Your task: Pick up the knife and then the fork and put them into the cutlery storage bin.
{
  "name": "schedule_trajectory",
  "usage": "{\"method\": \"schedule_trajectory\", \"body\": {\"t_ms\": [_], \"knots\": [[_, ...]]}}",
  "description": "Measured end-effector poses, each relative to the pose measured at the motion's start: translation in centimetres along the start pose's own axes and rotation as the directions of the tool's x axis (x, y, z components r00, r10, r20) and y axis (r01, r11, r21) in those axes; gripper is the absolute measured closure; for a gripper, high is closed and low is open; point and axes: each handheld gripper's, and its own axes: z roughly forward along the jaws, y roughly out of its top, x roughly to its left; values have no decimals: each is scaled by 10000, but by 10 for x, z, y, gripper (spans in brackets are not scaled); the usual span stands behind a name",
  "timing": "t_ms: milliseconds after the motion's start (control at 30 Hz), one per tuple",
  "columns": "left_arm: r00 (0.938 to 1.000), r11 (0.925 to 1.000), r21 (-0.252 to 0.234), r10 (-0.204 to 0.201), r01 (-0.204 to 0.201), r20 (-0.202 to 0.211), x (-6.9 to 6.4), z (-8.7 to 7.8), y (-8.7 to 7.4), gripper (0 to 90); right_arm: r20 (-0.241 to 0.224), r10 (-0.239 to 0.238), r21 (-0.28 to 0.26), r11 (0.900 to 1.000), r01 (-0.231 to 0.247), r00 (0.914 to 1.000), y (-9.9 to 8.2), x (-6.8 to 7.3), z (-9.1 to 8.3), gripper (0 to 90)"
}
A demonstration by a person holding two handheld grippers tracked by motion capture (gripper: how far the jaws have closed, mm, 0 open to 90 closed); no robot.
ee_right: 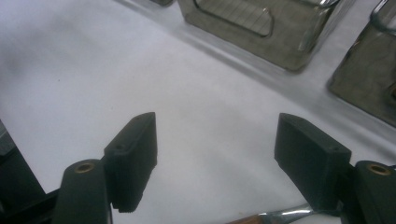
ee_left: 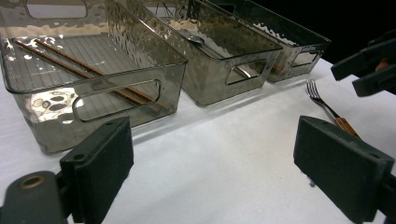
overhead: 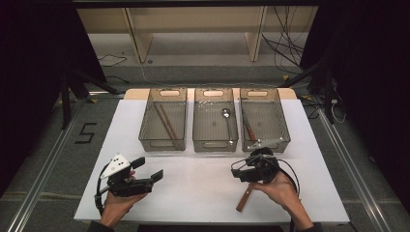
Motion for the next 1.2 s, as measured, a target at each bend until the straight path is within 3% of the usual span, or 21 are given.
{"method": "schedule_trajectory", "body": {"t_ms": [567,800,1067,1200], "knots": [[10000,10000,-5,-1,1,0,0,0,0,115,-355,-777,710,9943,801,9963,-22,20,16,663],[10000,10000,-22,18,-18,22,0,-1,0,115,-270,-1204,1288,9840,1229,9924,-32,25,24,809],[10000,10000,-22,13,-13,16,0,-1,0,115,-299,-1557,1839,9701,1585,9874,-41,32,32,898],[10000,10000,-20,11,-11,12,0,-1,0,115,-349,-1665,1996,9650,1701,9854,-44,35,33,900]]}}
